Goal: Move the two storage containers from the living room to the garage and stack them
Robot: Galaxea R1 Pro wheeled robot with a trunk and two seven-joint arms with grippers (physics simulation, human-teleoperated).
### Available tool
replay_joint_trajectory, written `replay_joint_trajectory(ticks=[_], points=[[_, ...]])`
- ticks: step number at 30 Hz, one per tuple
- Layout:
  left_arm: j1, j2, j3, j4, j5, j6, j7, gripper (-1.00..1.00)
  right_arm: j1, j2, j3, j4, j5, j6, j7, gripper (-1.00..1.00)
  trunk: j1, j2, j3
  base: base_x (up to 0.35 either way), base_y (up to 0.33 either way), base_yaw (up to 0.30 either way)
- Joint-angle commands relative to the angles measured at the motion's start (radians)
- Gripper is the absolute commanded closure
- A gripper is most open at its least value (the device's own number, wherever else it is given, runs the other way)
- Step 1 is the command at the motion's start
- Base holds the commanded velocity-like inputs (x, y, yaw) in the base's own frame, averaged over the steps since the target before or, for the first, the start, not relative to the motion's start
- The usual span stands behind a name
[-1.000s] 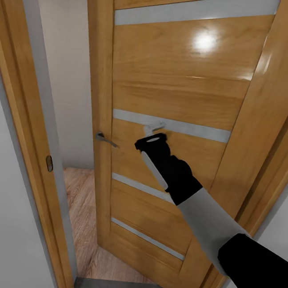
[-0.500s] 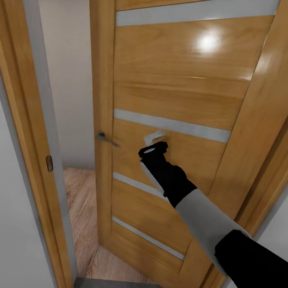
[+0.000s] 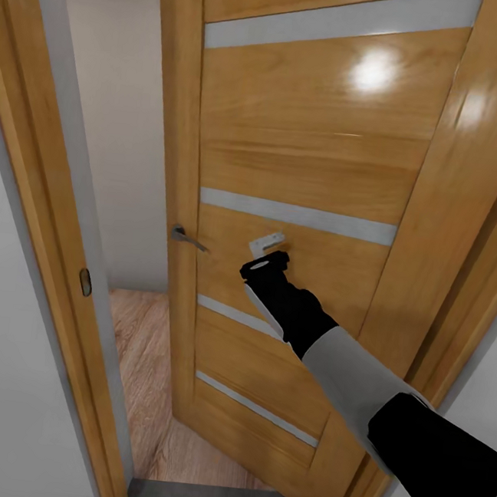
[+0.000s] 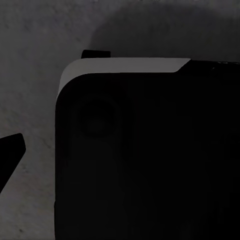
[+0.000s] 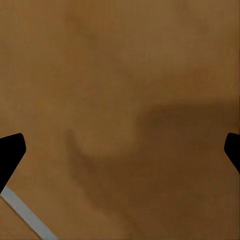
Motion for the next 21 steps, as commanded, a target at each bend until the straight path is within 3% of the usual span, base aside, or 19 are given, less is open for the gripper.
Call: replay_joint_trajectory(ticks=[1,5,10,14,21], points=[[0.0,0.0,0.001,0.0,0.006,-0.002,-0.001,-1.0,-0.001,0.0,0.003,-0.014,-0.011,0.005,-0.009,-1.0,0.0,-0.001,-0.001,0.0,0.0,0.0],[0.0,0.0,0.001,0.0,0.006,-0.002,-0.001,-1.0,-0.001,0.0,0.011,-0.088,-0.013,0.02,-0.006,-1.0,0.0,-0.001,-0.001,0.0,0.0,0.0],[0.0,-0.001,0.001,-0.001,0.006,-0.002,-0.001,-1.0,-0.001,0.0,0.083,-0.117,-0.018,0.032,0.007,-1.0,0.0,-0.001,-0.001,0.0,0.0,0.0],[0.0,-0.002,0.001,-0.002,0.006,-0.002,-0.001,-1.0,-0.001,0.0,0.105,-0.064,-0.022,0.019,0.022,-1.0,0.0,-0.001,-0.001,0.0,0.0,0.0],[0.0,-0.002,0.001,-0.002,0.006,-0.002,-0.001,-1.0,-0.009,0.0,0.107,0.061,-0.024,-0.039,0.039,-1.0,0.0,-0.001,-0.001,0.0,0.0,0.0]])
